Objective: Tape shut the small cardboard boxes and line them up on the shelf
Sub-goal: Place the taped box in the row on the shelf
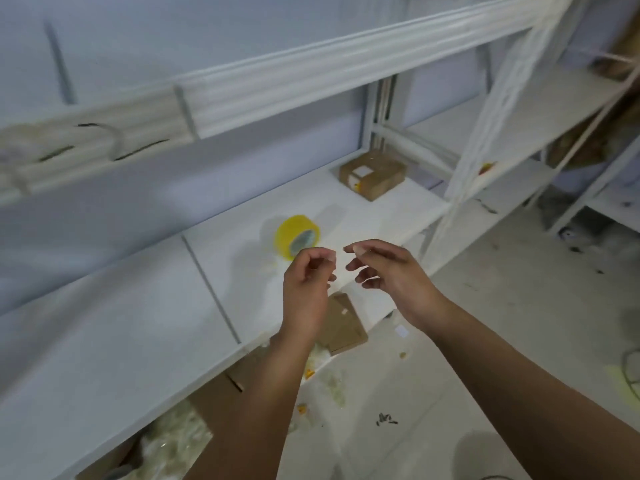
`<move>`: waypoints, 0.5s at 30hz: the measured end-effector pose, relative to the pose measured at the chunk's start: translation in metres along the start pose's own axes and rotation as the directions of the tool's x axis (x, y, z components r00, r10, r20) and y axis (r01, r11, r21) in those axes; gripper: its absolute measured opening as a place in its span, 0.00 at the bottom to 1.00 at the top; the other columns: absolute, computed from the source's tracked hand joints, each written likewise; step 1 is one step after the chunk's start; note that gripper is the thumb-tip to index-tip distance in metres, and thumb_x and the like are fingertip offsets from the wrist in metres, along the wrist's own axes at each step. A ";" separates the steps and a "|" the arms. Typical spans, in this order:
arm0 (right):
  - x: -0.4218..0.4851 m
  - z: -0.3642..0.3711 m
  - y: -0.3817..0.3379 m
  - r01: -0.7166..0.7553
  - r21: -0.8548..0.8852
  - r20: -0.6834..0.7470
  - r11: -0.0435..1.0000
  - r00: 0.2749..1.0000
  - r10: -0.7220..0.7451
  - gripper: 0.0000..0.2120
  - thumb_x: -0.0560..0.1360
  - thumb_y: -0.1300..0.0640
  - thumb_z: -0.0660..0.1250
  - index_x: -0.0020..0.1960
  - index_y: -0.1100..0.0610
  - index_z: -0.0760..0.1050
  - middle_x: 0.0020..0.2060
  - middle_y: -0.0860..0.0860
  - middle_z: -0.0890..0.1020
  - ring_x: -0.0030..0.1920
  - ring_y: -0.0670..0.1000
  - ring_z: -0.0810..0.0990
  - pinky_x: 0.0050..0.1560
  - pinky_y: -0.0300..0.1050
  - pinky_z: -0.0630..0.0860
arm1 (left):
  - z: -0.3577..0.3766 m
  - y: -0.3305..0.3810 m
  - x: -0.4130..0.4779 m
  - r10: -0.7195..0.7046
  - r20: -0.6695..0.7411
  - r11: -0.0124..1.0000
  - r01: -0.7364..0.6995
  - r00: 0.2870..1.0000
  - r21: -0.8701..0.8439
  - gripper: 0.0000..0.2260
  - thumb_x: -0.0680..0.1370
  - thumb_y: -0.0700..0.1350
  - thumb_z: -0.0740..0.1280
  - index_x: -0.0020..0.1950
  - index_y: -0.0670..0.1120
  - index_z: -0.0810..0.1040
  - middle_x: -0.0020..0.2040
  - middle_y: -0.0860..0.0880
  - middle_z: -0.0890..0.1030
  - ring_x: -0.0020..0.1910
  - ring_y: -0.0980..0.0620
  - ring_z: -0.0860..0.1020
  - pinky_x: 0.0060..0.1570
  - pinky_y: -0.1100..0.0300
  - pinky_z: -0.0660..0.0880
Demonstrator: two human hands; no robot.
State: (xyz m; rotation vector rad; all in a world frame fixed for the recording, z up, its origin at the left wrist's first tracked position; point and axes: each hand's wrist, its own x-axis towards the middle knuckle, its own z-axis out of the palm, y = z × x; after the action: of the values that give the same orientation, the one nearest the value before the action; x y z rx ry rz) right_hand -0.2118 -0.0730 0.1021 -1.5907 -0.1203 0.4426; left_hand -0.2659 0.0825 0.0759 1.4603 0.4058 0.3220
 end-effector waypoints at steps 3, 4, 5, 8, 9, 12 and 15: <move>0.020 -0.054 -0.009 -0.013 -0.009 -0.024 1.000 1.000 0.012 0.09 0.84 0.56 0.67 0.58 0.56 0.85 0.46 0.55 0.87 0.44 0.53 0.81 0.49 0.45 0.77 | 0.053 -0.006 0.013 0.005 -0.010 1.000 -0.005 1.000 -0.008 0.07 0.83 0.37 0.69 0.49 0.48 0.82 0.42 0.59 0.84 0.38 0.58 0.81 0.40 0.68 0.76; 0.027 -0.068 -0.011 -0.021 -0.013 -0.032 1.000 0.999 0.021 0.09 0.84 0.56 0.67 0.59 0.56 0.85 0.46 0.54 0.87 0.44 0.53 0.82 0.49 0.46 0.77 | 0.067 -0.008 0.017 0.007 -0.017 1.000 -0.007 1.000 -0.006 0.08 0.83 0.37 0.69 0.49 0.49 0.82 0.42 0.59 0.84 0.38 0.58 0.81 0.40 0.68 0.76; 0.034 -0.081 -0.013 -0.033 -0.022 -0.036 0.999 0.999 0.033 0.09 0.84 0.56 0.67 0.59 0.56 0.85 0.47 0.54 0.87 0.44 0.53 0.82 0.50 0.45 0.78 | 0.081 -0.009 0.021 0.008 -0.023 1.000 -0.008 1.000 0.002 0.08 0.82 0.37 0.69 0.49 0.49 0.82 0.42 0.59 0.84 0.39 0.57 0.80 0.41 0.67 0.76; 0.057 -0.107 -0.011 -0.073 -0.041 -0.040 0.997 0.997 0.071 0.09 0.84 0.56 0.67 0.58 0.55 0.85 0.49 0.56 0.88 0.44 0.52 0.83 0.51 0.46 0.79 | 0.111 -0.016 0.032 0.002 -0.009 0.999 -0.002 1.000 0.054 0.07 0.82 0.37 0.68 0.51 0.48 0.82 0.45 0.57 0.84 0.44 0.53 0.81 0.46 0.62 0.77; 0.066 -0.113 -0.009 -0.085 -0.044 -0.043 0.995 0.996 0.083 0.09 0.84 0.56 0.67 0.58 0.55 0.85 0.49 0.56 0.88 0.44 0.52 0.83 0.50 0.45 0.80 | 0.119 -0.020 0.038 -0.003 -0.002 0.997 0.003 1.000 0.076 0.06 0.82 0.37 0.68 0.52 0.48 0.82 0.47 0.55 0.84 0.46 0.51 0.81 0.49 0.58 0.77; 0.094 -0.128 -0.002 -0.115 -0.051 -0.070 0.992 0.991 0.111 0.08 0.84 0.55 0.67 0.56 0.53 0.85 0.47 0.53 0.89 0.42 0.51 0.84 0.46 0.42 0.80 | 0.137 -0.033 0.070 0.000 -0.009 0.993 0.001 1.000 0.120 0.06 0.83 0.40 0.70 0.55 0.50 0.82 0.49 0.52 0.84 0.49 0.52 0.81 0.53 0.58 0.77; 0.128 -0.140 0.004 -0.161 -0.081 -0.132 0.984 0.980 0.150 0.06 0.83 0.54 0.68 0.53 0.51 0.85 0.44 0.49 0.89 0.40 0.51 0.84 0.44 0.42 0.80 | 0.158 -0.044 0.117 0.046 -0.036 0.984 -0.040 0.998 0.175 0.07 0.82 0.41 0.71 0.57 0.53 0.81 0.50 0.55 0.84 0.47 0.63 0.80 0.46 0.75 0.73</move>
State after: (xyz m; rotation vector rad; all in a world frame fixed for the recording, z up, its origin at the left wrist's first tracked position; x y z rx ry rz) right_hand -0.0464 -0.1607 0.0729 -1.7207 0.0813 0.4626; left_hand -0.0921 -0.0092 0.0335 1.6376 0.4438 0.3577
